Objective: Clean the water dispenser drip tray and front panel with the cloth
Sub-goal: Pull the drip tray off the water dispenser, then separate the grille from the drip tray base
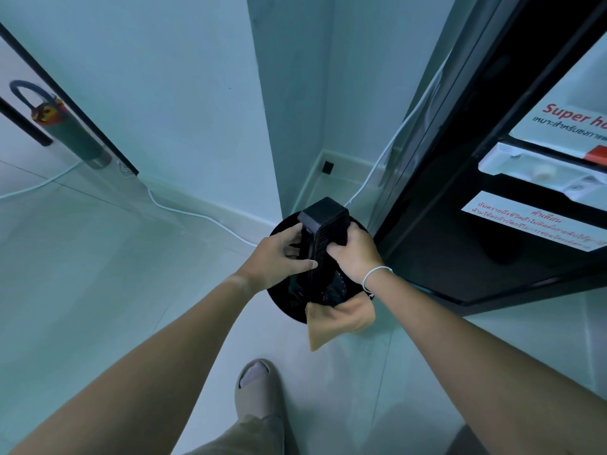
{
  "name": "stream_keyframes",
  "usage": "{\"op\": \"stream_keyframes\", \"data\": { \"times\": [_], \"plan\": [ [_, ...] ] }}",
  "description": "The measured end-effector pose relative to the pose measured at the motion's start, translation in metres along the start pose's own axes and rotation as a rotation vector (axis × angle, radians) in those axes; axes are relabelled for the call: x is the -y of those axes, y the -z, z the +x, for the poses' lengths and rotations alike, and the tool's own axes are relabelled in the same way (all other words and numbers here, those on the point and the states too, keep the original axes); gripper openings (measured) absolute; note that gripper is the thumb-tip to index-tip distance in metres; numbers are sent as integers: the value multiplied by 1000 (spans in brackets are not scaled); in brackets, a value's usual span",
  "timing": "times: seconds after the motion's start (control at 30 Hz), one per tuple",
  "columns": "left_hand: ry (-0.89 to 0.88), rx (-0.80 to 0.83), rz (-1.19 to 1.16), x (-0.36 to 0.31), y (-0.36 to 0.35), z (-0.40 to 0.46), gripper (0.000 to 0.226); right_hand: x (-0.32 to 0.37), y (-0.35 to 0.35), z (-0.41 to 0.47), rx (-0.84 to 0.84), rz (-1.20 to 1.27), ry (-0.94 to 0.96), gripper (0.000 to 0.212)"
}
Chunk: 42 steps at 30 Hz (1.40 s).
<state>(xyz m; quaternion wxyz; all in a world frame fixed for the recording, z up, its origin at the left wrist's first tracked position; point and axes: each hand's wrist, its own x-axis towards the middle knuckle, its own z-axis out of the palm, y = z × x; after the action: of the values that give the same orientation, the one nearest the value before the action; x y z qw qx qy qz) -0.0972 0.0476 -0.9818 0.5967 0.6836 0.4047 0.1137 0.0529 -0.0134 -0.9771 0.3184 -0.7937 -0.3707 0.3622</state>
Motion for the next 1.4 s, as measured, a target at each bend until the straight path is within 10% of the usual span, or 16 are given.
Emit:
{"op": "stream_keyframes", "data": {
  "times": [0.7,1.4],
  "plan": [
    [164,-378,-373,15,16,-4,43,-17,30,-4,-44,156,43,18],
    [209,-584,-623,15,26,-17,40,-61,19,-89,-371,1394,-589,28]
  ]
}}
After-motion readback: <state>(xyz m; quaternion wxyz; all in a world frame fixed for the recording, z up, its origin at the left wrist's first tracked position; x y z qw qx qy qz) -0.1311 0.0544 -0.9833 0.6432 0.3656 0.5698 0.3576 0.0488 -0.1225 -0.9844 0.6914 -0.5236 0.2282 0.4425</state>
